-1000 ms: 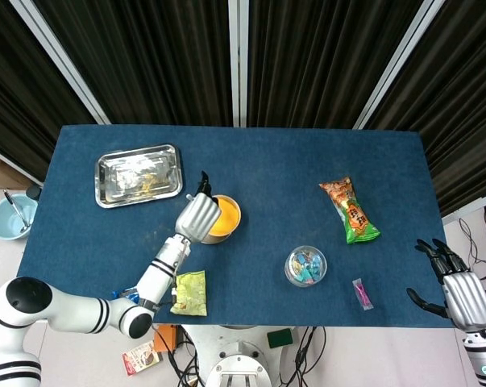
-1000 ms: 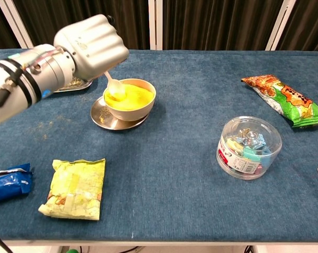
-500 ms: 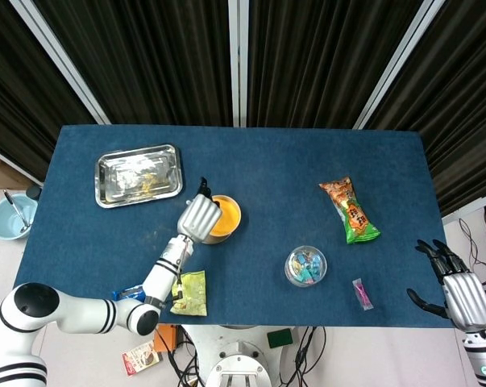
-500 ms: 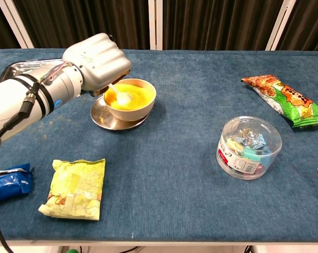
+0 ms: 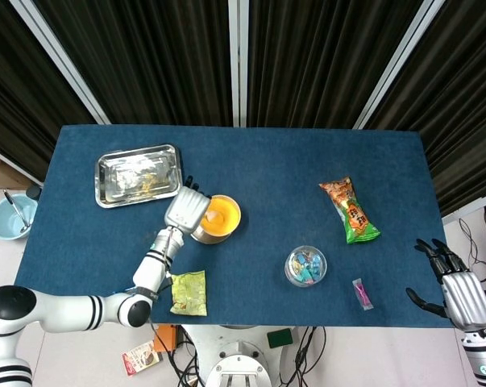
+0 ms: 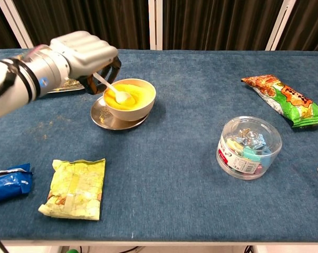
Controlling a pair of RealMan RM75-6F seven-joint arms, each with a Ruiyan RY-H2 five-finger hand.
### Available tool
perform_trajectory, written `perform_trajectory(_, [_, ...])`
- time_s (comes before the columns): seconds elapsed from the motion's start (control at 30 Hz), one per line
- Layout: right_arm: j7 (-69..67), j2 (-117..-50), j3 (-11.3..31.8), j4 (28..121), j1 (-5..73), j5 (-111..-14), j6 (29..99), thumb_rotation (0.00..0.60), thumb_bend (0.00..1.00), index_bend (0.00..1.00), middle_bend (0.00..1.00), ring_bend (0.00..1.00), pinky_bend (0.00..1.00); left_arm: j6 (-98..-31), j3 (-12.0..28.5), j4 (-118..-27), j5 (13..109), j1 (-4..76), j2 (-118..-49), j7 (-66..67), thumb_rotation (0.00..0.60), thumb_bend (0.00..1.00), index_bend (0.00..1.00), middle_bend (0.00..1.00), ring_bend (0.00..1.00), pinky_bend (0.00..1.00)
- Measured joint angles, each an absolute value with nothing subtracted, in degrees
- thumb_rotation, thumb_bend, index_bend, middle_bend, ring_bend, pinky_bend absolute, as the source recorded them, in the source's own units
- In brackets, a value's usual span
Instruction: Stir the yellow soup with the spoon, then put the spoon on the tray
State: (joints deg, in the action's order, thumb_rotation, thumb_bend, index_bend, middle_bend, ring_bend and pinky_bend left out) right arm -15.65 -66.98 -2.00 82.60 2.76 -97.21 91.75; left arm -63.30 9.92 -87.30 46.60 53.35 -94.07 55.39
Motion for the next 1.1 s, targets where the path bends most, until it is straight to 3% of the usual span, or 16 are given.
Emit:
perform_trajectory(0.33, [-15.7,-66.9,-2.0,82.7,2.6,-97.3,92.2,0.6,0.24,0.1,0.19,0.08,0.2,-63.1,11.6,-93.5,46.2,52.7,-88.2,51.6,0.6,0.5,0.6,0.54,0.33,0.18])
perform_trajectory(0.6, [-16.0,-66.9,-2.0,82.3,2.3,-97.3,92.5,0.6,0.24,0.1,0.19,0.08,0.2,-66.0,10.5,-95.9,47.2,53.6,-86.7,56.6,0.6,0.5,0.61,0.55,0.33,0.19])
perform_trajectory(0.87, [-16.4,-67.0,-2.0,82.0,2.3,-97.0,92.3,0.6,0.24,0.1,0.19,0.08,0.2,-69.3,7.0,-92.5,48.0,55.6,-91.0,67.8,0.6,0.5,0.62,0.55,0.33,0.19])
perform_trajectory(1.1, [-16.7,-66.9,-2.0,81.8,2.2,-96.7,92.2,0.6,0.24,0.1,0.19,0.08,0.2,-69.0,6.1,-86.0,46.9,56.3,-96.2,69.2,0.6,0.5,0.62,0.55,0.33,0.19])
